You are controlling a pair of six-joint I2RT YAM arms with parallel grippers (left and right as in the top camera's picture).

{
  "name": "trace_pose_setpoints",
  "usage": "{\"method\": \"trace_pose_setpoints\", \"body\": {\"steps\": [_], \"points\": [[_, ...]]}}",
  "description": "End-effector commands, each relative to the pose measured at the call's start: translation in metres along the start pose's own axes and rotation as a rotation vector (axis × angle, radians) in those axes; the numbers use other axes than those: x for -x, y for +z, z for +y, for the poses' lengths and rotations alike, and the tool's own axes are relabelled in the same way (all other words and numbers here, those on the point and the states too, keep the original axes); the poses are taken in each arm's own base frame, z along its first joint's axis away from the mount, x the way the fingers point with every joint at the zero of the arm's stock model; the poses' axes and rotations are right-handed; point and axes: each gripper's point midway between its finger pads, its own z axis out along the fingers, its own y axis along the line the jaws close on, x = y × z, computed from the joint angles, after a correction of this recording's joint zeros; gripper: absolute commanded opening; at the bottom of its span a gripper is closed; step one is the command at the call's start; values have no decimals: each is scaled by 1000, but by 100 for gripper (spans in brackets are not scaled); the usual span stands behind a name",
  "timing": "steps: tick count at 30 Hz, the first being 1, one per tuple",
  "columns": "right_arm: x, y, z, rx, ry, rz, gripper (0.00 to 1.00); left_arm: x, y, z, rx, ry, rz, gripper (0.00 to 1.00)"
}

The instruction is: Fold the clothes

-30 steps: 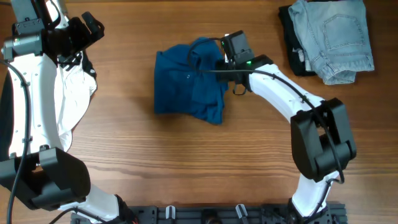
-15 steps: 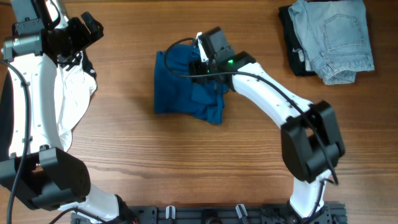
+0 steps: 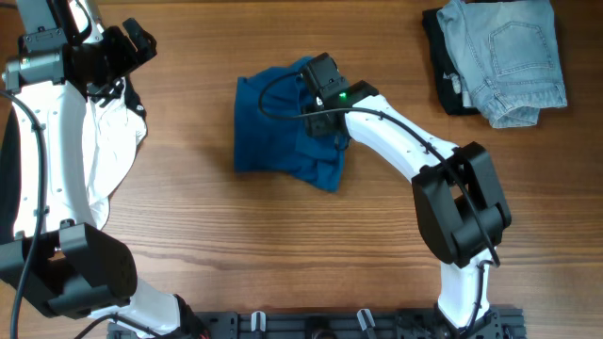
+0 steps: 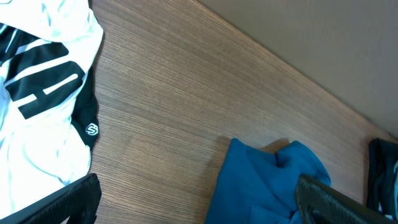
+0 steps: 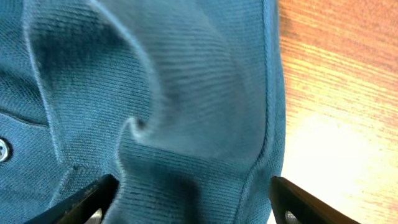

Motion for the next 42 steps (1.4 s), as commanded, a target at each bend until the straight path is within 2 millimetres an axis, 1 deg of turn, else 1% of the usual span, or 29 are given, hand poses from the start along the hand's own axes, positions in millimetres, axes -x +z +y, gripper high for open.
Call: {"method": "trace_pose_setpoints", "body": {"steps": [1,2,5,6,9,11,13,14,17,20,23,27,30,31,32,33,35,36,37,38,39,40,42], "points": [[16,-24,-9,25,64,-43,83,1,3,6,26,7,-1,100],[16,-26,-11,56,89,-33,85,1,3,7,29,6,-2,100],[13,-30,-9,239,150,16,93,2,3,8,40,11,-6,100],[13,-31,-9,289,169,28,94,2,3,8,40,11,-6,100],[14,-35,-22,418,237,55,95,1,3,8,41,33,-5,100],[13,-36,-31,479,243,63,95,2,3,11,55,32,-10,100],[10,-33,-39,494,254,70,95,3,3,12,62,32,-12,100],[8,-31,-40,492,250,74,95,3,3,12,61,32,-12,100],[2,-24,-34,518,243,71,95,1,3,12,63,31,-6,100],[-5,-13,-28,551,260,74,95,0,3,13,65,29,-1,100],[-15,2,-19,592,263,96,94,-1,3,13,66,29,1,100],[-14,18,-2,670,250,88,95,-1,3,13,66,29,1,100],[-21,33,9,675,269,118,95,-1,3,13,66,29,1,100],[-26,40,18,692,273,138,95,-1,3,13,66,29,1,100],[-27,42,33,756,257,139,95,-1,3,13,66,30,1,100],[-25,41,45,818,241,131,95,-1,3,13,66,30,1,100],[-21,31,71,960,178,95,95,-1,3,13,67,30,1,100],[-19,28,76,978,166,85,93,-1,3,13,67,30,1,100],[-18,28,79,981,156,78,86,-1,3,13,67,30,1,100],[-17,26,84,986,145,70,76,0,3,13,69,30,0,100],[-15,25,87,990,134,59,38,0,3,13,69,30,0,100],[-12,24,90,995,124,44,6,-1,3,13,69,30,0,100],[-5,22,89,1007,131,16,4,-1,3,13,69,30,1,100]]}}
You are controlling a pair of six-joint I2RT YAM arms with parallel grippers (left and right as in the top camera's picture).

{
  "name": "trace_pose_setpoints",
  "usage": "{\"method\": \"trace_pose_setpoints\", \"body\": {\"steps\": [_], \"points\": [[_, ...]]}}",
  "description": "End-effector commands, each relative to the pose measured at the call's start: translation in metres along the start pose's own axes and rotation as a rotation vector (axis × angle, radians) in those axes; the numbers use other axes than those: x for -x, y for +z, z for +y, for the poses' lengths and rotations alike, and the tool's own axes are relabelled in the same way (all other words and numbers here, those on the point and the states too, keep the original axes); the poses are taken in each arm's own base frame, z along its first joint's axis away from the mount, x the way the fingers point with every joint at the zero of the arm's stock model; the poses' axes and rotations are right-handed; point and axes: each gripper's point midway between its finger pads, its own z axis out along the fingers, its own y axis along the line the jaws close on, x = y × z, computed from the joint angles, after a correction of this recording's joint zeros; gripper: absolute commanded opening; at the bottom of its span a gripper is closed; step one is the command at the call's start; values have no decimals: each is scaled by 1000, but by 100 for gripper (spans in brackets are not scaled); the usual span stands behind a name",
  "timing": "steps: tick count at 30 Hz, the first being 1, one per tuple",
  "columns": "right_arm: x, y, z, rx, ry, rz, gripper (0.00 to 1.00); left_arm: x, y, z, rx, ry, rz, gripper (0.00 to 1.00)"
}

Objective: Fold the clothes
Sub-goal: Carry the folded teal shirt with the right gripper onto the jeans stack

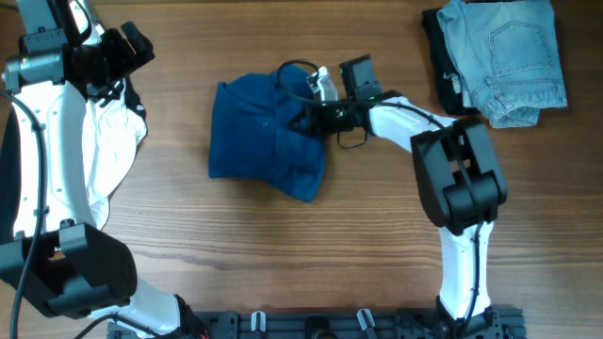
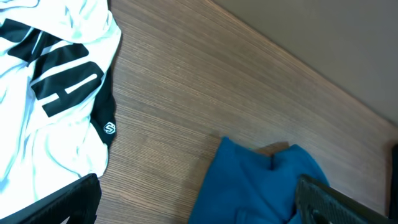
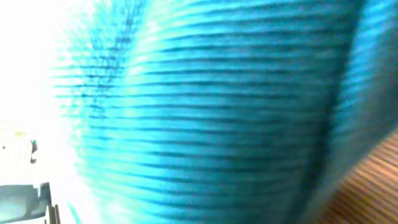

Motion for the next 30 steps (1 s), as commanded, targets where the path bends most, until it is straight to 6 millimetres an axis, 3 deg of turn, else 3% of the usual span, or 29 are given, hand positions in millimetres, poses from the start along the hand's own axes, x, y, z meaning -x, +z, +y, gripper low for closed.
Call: {"method": "trace_pose_setpoints", "body": {"steps": [1,4,6,14,17,22,30], "points": [[-1,4,10,92,-3,-1,4,-1,3,2,11,16,5,100],[19,-13,28,205,-4,-42,4,-1,4,2,11,17,6,100],[41,-38,46,257,-8,-91,4,-1,4,2,11,17,5,100],[95,-134,131,232,-190,-307,4,-1,4,2,11,16,6,100],[109,-163,145,155,-196,-397,5,-2,4,2,12,15,9,100],[140,-221,131,-8,-76,-606,4,-3,3,3,14,14,16,100],[163,-330,45,-177,166,-878,4,-3,3,3,14,14,14,100]]}}
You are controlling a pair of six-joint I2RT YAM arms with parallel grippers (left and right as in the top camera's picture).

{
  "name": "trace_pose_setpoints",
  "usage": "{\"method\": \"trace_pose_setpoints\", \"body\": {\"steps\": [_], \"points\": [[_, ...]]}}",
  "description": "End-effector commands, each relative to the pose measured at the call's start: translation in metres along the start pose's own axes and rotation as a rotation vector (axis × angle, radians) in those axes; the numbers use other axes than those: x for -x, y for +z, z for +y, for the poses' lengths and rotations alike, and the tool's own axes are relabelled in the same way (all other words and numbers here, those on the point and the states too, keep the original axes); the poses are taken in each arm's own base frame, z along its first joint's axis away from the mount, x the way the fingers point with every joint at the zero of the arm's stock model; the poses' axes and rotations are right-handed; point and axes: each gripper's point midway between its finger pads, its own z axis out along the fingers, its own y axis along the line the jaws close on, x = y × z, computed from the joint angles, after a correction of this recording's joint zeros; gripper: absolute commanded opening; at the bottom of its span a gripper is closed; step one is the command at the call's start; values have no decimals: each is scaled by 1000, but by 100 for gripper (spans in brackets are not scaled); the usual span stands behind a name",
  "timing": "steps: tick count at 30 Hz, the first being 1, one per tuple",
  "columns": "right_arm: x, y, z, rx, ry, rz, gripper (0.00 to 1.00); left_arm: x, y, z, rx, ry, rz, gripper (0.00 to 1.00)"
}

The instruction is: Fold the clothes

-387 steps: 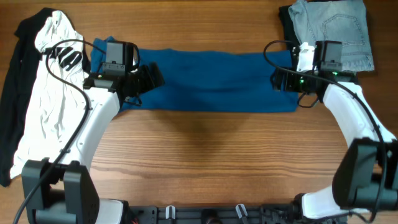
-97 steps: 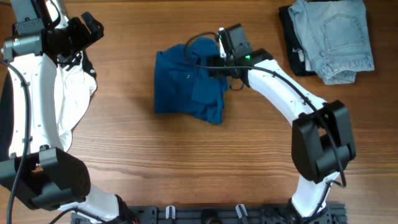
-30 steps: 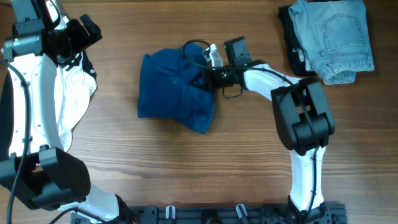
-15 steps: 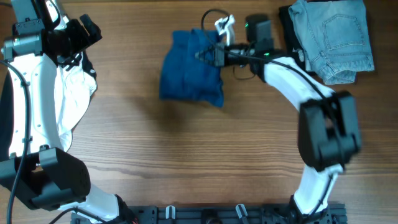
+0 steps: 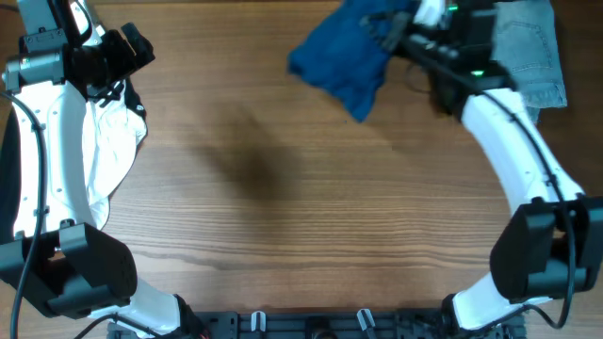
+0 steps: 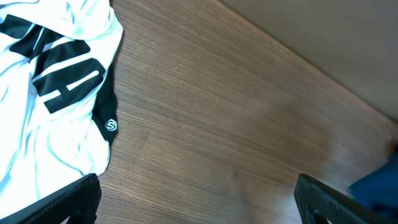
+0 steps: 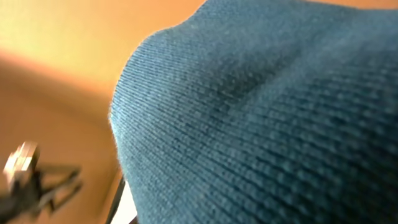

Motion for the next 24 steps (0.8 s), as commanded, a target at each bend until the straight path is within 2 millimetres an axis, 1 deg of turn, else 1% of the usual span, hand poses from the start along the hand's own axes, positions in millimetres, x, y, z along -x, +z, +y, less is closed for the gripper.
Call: {"method": "trace_pose_setpoints", "body": {"steps": [1,4,6,7,9,10,12,13,15,16,18,19,23,24], "points": [[67,-45,-14,-74,22,-219,4,-1,4,2,7,16,5,100],[95,-66,-33,-117,21,-317,4,0,4,1,6,17,2,100],[118,-85,-43,-125,-20,-393,4,1,4,1,5,17,0,100],[127,-91,-45,-125,-45,-423,4,1,4,1,5,17,0,100],[147,-105,-57,-149,-67,-508,4,1,4,1,5,17,0,100],[154,-108,-66,-169,-69,-543,4,1,4,1,5,17,0,100],[165,-112,-92,-208,-65,-597,4,1,4,1,5,17,0,100],[167,-112,-103,-220,-62,-610,4,1,4,1,5,17,0,100],[171,-112,-135,-245,-43,-636,4,1,4,1,5,17,0,100],[171,-111,-150,-255,-22,-641,4,1,4,1,5,17,0,100],[167,-110,-187,-281,33,-645,4,1,4,1,5,17,0,100],[163,-108,-205,-295,58,-641,4,1,4,1,5,17,0,100],[133,-103,-284,-388,160,-594,4,0,6,2,7,16,6,100],[128,-104,-296,-404,179,-583,4,-1,8,2,8,15,9,100]]}}
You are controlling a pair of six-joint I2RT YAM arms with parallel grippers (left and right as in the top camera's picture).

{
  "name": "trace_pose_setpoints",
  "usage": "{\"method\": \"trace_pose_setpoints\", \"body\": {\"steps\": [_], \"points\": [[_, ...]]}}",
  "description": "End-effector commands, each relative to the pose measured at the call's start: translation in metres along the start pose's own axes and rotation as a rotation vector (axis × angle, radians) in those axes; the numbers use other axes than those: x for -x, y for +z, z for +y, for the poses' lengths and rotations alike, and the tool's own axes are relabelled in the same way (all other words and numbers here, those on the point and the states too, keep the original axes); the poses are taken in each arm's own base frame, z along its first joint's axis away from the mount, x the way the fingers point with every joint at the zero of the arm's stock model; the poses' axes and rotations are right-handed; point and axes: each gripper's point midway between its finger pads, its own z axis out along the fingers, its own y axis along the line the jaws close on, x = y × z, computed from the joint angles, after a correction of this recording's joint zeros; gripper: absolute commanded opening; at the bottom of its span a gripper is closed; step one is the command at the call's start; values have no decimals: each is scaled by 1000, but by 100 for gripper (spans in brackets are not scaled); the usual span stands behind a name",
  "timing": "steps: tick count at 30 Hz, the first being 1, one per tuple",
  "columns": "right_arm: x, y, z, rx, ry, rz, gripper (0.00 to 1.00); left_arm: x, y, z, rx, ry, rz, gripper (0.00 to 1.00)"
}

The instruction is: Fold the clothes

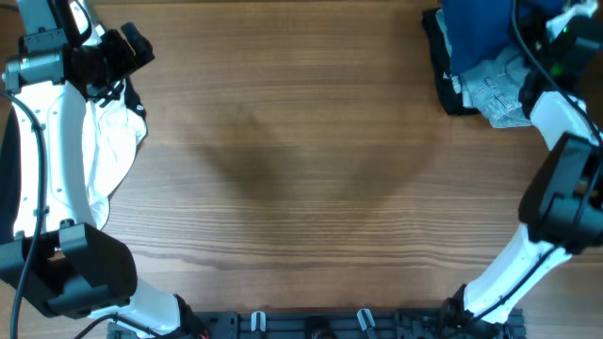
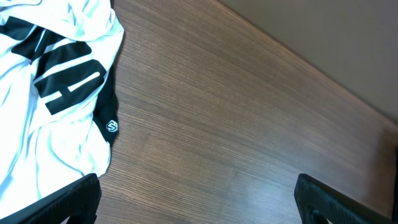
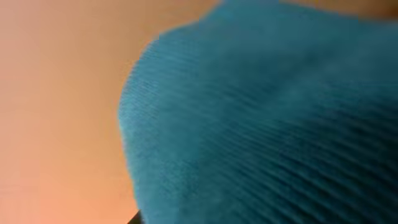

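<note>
The blue shirt (image 1: 479, 26) hangs bunched at the far right of the table, over the folded light jeans (image 1: 504, 89). My right gripper (image 1: 558, 25) is beside it, shut on its cloth. Blue knit (image 3: 280, 124) fills the right wrist view and hides the fingers. A white jersey with black lettering (image 1: 111, 151) lies crumpled at the left edge and also shows in the left wrist view (image 2: 43, 93). My left gripper (image 2: 198, 190) hovers open above bare wood near the jersey, holding nothing.
A dark garment (image 1: 441, 66) lies under the jeans at the back right. The wooden table (image 1: 283, 188) spreads between the two piles. A black rail (image 1: 330, 325) runs along the front edge.
My right gripper has carried the blue shirt from the back middle-right of the table to the far right, over the jeans pile. The left arm has not moved.
The blue shirt lay folded at the table's middle with my right gripper open over its right edge. Then the gripper was at the shirt's upper right edge. Later the shirt hung lifted near the back, and now it is over the jeans.
</note>
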Motion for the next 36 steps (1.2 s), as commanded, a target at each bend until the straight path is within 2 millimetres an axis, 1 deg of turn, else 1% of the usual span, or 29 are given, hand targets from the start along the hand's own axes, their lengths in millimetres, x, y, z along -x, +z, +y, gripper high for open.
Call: {"method": "trace_pose_setpoints", "body": {"steps": [1,4,5,6,7,8,9,10,12,14,16,17,18,21,22,24,25,27,29,31,32,34,36], "points": [[3,4,-42,-58,29,-2,4,-3,9,2,6,13,17,100],[1,-2,-64,-94,16,33,4,-5,16,4,10,11,34,100],[-1,-4,-67,-90,-16,55,11,-6,19,5,12,10,40,100],[-3,-7,-66,-67,-50,83,41,-9,23,5,14,10,50,100],[-8,-9,-64,-40,-75,122,66,-10,26,5,15,10,58,100],[-14,-15,-65,-24,-76,168,87,-12,29,6,17,10,65,100],[-18,-22,-68,-26,-60,211,96,-12,30,6,18,9,69,100],[-23,-33,-75,-59,-16,261,99,-13,31,7,18,9,71,100],[-26,-51,-83,-120,-10,315,99,-13,31,7,19,9,71,100],[-17,-79,-89,-235,-59,344,99,-14,31,7,20,9,74,100],[-7,-95,-83,-277,-129,345,100,-14,31,7,20,8,76,100],[0,-104,-76,-289,-174,344,100,-14,31,7,20,8,76,100],[11,-117,-62,-295,-261,334,99,-14,31,7,20,8,76,100],[33,-132,-30,-260,-386,288,98,-14,31,7,21,8,77,100],[39,-134,-21,-247,-418,267,97,-14,31,7,21,8,76,100],[49,-128,-6,-211,-478,219,96,-14,31,7,21,8,76,100],[50,-119,-1,-200,-533,197,96,-14,31,7,21,8,76,100],[55,-103,-2,-238,-586,142,96,-14,31,7,21,8,76,100],[55,-83,-7,-274,-668,96,96,-14,31,7,21,8,76,100],[43,-57,-17,-292,-745,82,99,-14,31,7,21,8,76,100],[26,-40,-27,-284,-782,103,99,-14,31,7,21,8,76,100],[-7,-20,-55,-290,-776,171,99,-14,31,7,21,8,76,100],[-37,-13,-88,-338,-695,244,100,-14,31,7,21,8,77,100]]}}
